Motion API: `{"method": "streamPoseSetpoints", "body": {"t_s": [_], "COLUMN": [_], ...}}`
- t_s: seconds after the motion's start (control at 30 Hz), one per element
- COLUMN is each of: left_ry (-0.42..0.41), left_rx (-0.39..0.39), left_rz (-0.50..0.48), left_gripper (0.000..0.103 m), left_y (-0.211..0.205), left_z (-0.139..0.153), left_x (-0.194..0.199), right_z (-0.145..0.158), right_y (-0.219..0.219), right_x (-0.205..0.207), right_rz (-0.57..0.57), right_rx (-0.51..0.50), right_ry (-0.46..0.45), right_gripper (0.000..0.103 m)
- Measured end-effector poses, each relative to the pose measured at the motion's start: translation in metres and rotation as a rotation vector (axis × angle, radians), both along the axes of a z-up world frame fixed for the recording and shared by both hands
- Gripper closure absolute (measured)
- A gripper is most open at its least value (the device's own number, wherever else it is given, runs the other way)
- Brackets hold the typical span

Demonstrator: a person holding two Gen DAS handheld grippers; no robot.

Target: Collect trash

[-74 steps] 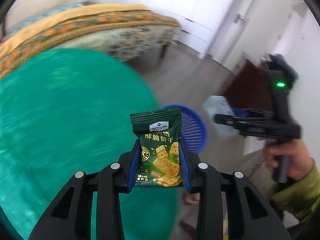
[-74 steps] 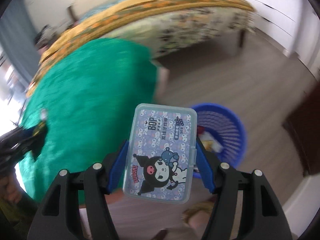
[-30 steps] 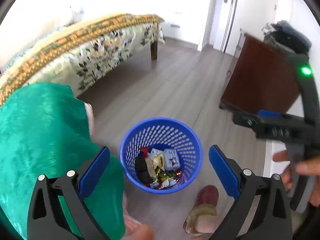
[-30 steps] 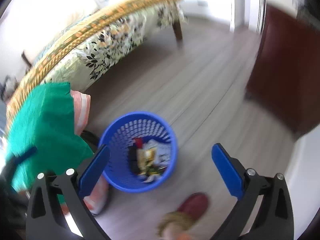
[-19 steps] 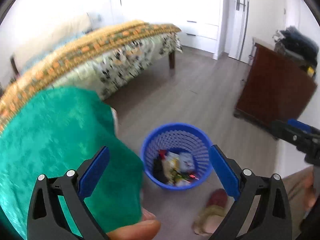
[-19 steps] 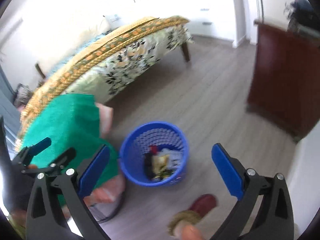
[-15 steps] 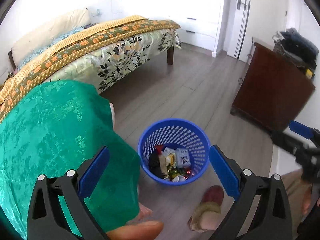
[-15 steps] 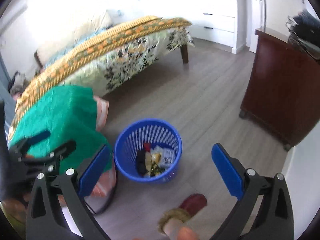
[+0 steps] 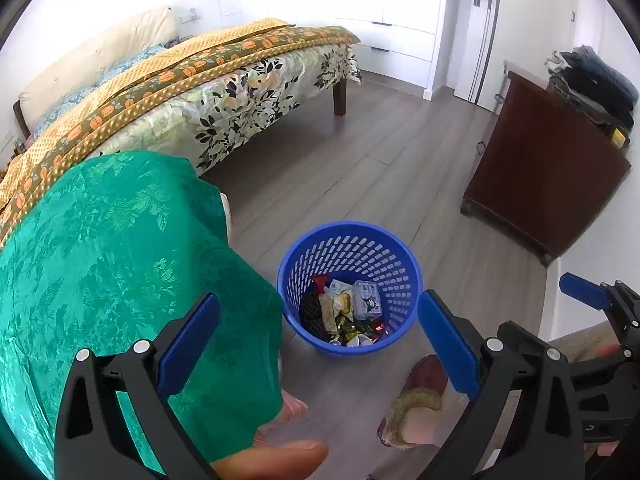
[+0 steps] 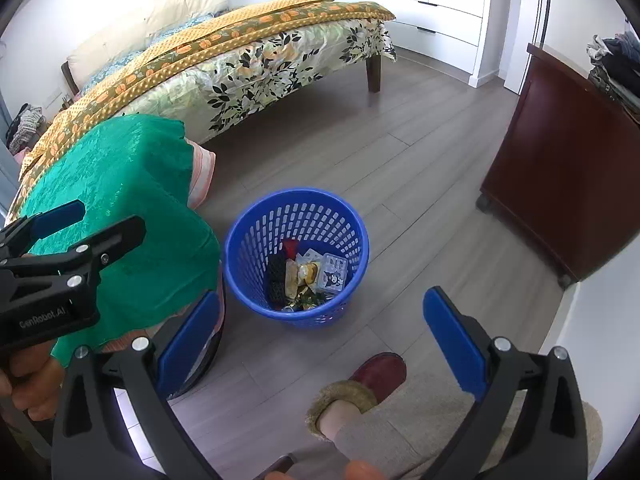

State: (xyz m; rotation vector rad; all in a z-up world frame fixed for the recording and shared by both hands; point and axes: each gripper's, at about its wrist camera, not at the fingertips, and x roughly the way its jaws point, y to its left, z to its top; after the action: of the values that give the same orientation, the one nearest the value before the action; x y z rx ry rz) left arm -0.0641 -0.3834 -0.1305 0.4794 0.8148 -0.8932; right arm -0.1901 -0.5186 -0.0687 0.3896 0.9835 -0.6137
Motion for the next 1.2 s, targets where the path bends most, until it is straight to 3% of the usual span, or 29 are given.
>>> {"method": "streamPoseSetpoints", "body": {"t_s": [1.2], "left_ry": [0.025], "left_rx": [0.023], "left_rz": [0.021], "left_gripper": [0.005], "left_y": [0.001], "left_z": [-0.009], "left_x": [0.014], "right_z": [0.007], "right_y": [0.006], "right_x": [0.006], "right_rz": [0.015], "right_rx": [-0.007], "right_ry": [0.008], "right_gripper": [0.005]}}
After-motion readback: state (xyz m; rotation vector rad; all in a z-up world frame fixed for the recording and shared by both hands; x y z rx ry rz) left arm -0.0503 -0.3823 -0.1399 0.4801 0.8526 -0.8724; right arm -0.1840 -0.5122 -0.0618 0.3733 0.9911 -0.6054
